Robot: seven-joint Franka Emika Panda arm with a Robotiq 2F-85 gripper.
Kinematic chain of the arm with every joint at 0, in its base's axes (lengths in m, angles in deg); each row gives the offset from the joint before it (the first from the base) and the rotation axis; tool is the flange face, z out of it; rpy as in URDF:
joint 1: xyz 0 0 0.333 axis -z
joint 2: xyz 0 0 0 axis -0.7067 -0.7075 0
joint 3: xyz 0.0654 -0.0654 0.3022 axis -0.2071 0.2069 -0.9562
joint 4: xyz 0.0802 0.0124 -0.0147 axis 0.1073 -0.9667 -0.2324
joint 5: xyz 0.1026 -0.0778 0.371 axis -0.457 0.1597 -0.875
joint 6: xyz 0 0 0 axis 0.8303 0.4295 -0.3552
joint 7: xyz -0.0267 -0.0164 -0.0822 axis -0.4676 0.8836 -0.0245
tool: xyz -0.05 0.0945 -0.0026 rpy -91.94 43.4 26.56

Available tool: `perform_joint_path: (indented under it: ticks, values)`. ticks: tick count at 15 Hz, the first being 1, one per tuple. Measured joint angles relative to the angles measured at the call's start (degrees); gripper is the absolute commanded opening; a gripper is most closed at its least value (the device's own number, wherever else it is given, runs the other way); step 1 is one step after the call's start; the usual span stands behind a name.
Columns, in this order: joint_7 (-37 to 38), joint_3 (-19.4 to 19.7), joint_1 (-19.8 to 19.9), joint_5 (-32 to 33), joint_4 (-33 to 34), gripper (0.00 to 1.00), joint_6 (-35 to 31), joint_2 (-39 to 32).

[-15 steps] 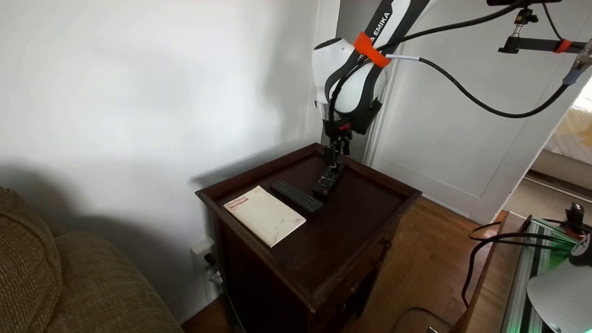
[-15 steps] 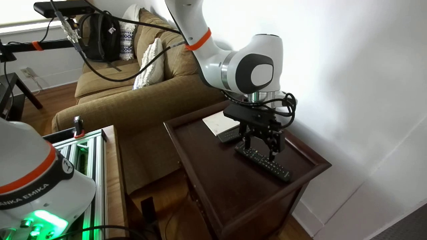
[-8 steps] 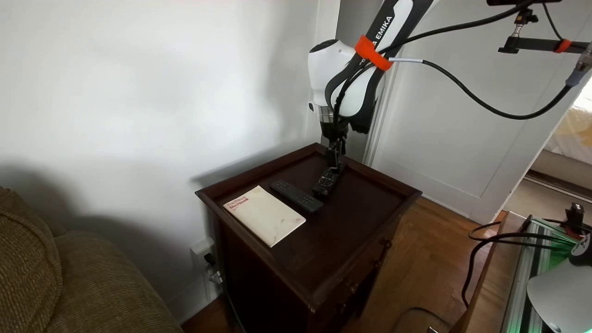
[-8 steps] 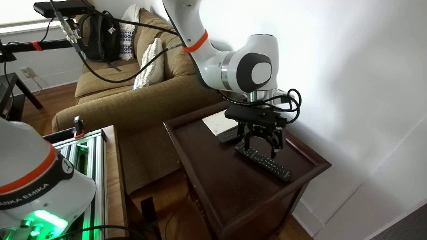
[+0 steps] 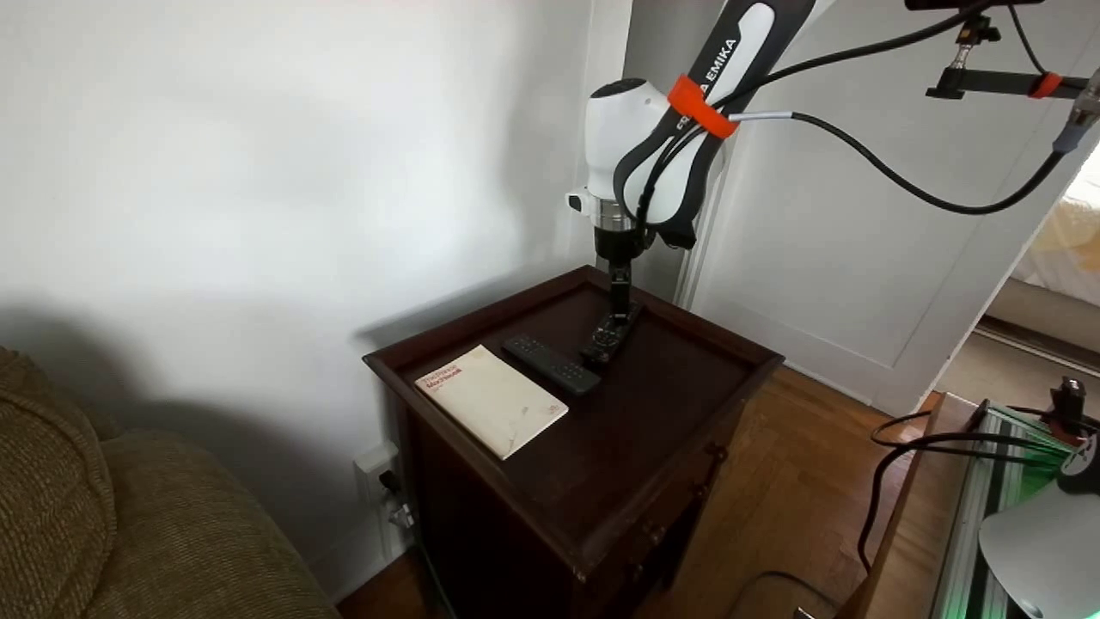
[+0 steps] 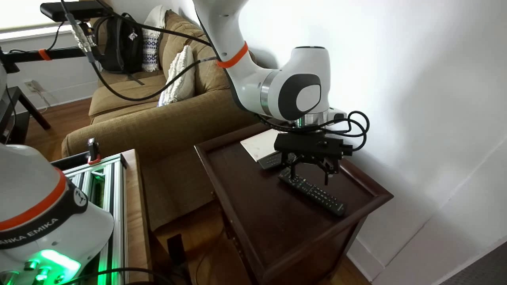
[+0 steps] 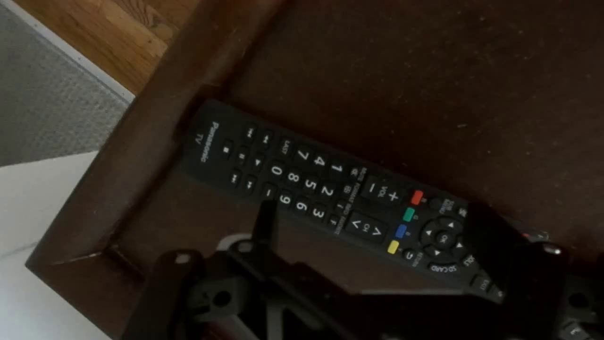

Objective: Turn the black remote on the right around

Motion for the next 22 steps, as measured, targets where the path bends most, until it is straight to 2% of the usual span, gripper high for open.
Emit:
perform_joint_path:
  ticks: [5, 10, 22]
  values:
    - [-10.6, -2.0, 3.0, 0.2, -1.9, 1.00, -7.0, -0.9]
    - [-19.2, -4.2, 5.9, 0.1, -2.1, 1.00, -7.2, -1.5]
    - [-28.8, -3.8, 6.2, 0.2, 0.6, 1.00, -7.2, -4.4]
